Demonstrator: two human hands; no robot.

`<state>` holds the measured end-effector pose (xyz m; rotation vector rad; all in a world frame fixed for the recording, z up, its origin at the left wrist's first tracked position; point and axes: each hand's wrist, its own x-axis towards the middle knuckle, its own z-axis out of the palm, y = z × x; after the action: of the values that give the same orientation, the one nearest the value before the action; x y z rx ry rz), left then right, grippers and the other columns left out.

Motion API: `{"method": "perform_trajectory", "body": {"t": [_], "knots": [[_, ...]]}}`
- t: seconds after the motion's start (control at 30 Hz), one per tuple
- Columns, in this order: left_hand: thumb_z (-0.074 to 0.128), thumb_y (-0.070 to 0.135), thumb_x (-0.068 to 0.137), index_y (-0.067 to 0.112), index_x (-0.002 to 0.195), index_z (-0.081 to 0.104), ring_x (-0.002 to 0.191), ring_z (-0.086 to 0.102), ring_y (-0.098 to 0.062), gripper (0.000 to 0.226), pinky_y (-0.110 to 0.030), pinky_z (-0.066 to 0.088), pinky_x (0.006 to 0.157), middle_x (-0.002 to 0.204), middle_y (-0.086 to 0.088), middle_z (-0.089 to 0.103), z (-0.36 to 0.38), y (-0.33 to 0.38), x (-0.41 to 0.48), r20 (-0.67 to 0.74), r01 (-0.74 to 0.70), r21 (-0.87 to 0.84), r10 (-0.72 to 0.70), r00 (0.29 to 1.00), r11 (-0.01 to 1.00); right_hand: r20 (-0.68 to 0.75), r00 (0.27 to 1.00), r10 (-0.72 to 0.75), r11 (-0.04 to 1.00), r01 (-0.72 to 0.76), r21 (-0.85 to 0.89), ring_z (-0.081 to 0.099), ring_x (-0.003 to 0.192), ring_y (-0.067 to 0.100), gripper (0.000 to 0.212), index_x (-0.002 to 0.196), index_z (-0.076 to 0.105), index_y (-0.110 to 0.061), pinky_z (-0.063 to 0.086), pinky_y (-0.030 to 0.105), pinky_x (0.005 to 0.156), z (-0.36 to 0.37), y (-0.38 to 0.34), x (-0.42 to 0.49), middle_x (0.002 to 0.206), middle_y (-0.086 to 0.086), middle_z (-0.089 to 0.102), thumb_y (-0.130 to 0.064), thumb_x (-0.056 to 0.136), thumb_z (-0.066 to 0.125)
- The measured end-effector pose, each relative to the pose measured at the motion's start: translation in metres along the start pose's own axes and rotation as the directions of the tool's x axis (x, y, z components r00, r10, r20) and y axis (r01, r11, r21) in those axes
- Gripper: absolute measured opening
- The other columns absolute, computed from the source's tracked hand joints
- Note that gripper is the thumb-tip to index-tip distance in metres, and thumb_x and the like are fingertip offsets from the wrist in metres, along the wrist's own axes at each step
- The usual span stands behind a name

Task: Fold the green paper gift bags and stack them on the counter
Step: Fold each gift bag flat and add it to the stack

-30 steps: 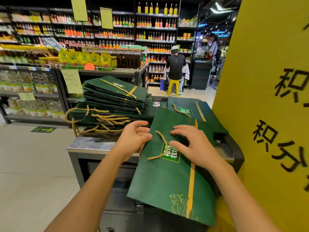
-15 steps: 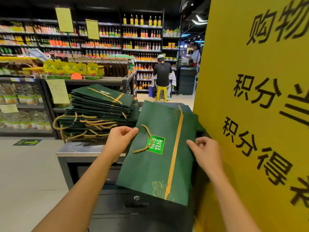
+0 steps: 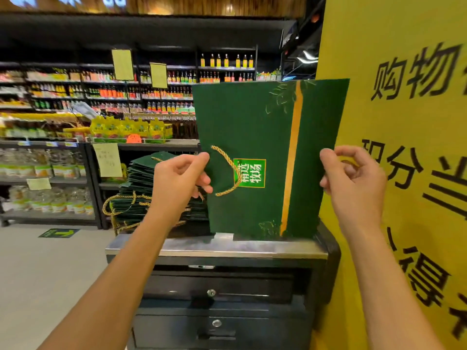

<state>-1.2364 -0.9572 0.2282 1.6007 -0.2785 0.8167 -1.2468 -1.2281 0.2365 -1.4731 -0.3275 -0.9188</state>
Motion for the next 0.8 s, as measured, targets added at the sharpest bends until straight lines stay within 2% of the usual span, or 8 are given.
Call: {"method": "perform_trajectory", "body": {"t": [0.1,0.2,0.3,0.4,0.47,0.53,0.67,0.8], "knots": [[0.059,0.025,0.102,0.012,0.094,0.072,0.078,0.077,-0.023,0.020,-0.024,0.054,0.053,0.083,-0.009,0.077,0.000,0.008,0.003,0.033,0.022,-0.079,-0.019,0.999,0.997,-0.009,1.000,-0.005,0.996,0.006,0.092,0.065,0.062,0.012,0.022,0.090,0.064,-0.024,0.052,0.021,0.057,-0.003,-0.002,0.005,0.065,-0.002,0.069,-0.034,0.105,0.051],[0.051,0.015,0.105,0.006,0.103,0.070,0.094,0.076,-0.025,0.022,-0.028,0.058,0.069,0.100,-0.011,0.078,-0.001,-0.001,0.004,0.107,0.169,-0.240,-0.147,0.983,0.956,0.045,0.990,0.132,0.958,-0.139,0.249,0.069,0.063,0.019,0.040,0.085,0.060,-0.014,0.053,0.026,0.056,-0.005,0.008,0.006,0.069,0.006,0.073,-0.036,0.109,0.036],[0.051,0.004,0.100,0.004,0.108,0.073,0.100,0.071,-0.031,0.023,-0.035,0.060,0.082,0.108,-0.013,0.074,-0.001,-0.010,0.002,0.136,0.269,-0.283,-0.240,0.961,0.921,0.154,0.951,0.267,0.951,-0.287,0.118,0.069,0.084,0.027,0.044,0.088,0.067,-0.012,0.055,0.036,0.068,-0.011,0.028,0.002,0.093,0.013,0.074,-0.049,0.101,0.046],[0.064,0.012,0.097,0.008,0.100,0.074,0.068,0.059,-0.010,0.012,-0.015,0.048,0.058,0.077,0.004,0.066,0.005,-0.016,-0.006,0.101,0.317,-0.161,-0.304,0.947,0.935,0.232,0.869,0.438,0.898,-0.435,-0.064,0.070,0.088,0.027,0.018,0.104,0.069,-0.020,0.055,0.032,0.065,-0.017,0.042,-0.003,0.103,0.009,0.074,-0.036,0.095,0.066],[0.064,0.013,0.098,0.005,0.107,0.068,0.052,0.056,-0.006,0.013,-0.012,0.043,0.046,0.064,0.007,0.067,0.009,-0.023,-0.010,0.129,0.377,-0.165,-0.360,0.924,0.911,0.236,0.826,0.512,0.858,-0.505,-0.098,0.075,0.078,0.022,0.026,0.118,0.063,-0.025,0.055,0.026,0.054,-0.018,0.049,-0.007,0.098,0.003,0.077,-0.024,0.093,0.071],[0.064,0.010,0.098,0.006,0.117,0.060,0.045,0.058,-0.006,0.020,-0.015,0.046,0.044,0.062,0.005,0.069,0.010,-0.033,-0.011,0.156,0.459,-0.146,-0.438,0.886,0.877,0.249,0.804,0.540,0.842,-0.521,-0.141,0.075,0.076,0.012,0.035,0.126,0.057,-0.032,0.055,0.025,0.057,-0.019,0.057,-0.012,0.094,-0.004,0.077,-0.020,0.095,0.070],[0.063,0.012,0.099,0.007,0.123,0.064,0.046,0.056,-0.004,0.025,-0.021,0.053,0.057,0.058,0.008,0.065,0.013,-0.057,-0.017,0.243,0.556,-0.013,-0.537,0.808,0.831,0.262,0.806,0.530,0.843,-0.468,-0.264,0.068,0.069,-0.008,0.033,0.129,0.060,-0.024,0.045,0.014,0.064,-0.025,0.077,-0.023,0.079,-0.012,0.075,-0.019,0.097,0.067],[0.065,0.020,0.099,0.011,0.118,0.071,0.064,0.060,-0.012,0.021,-0.043,0.062,0.081,0.070,-0.002,0.070,0.015,-0.083,-0.023,0.272,0.578,0.062,-0.570,0.775,0.814,0.223,0.806,0.549,0.813,-0.451,-0.369,0.067,0.074,-0.001,0.036,0.130,0.061,-0.019,0.047,0.013,0.056,-0.026,0.097,-0.032,0.090,0.003,0.076,-0.016,0.095,0.070]]}}
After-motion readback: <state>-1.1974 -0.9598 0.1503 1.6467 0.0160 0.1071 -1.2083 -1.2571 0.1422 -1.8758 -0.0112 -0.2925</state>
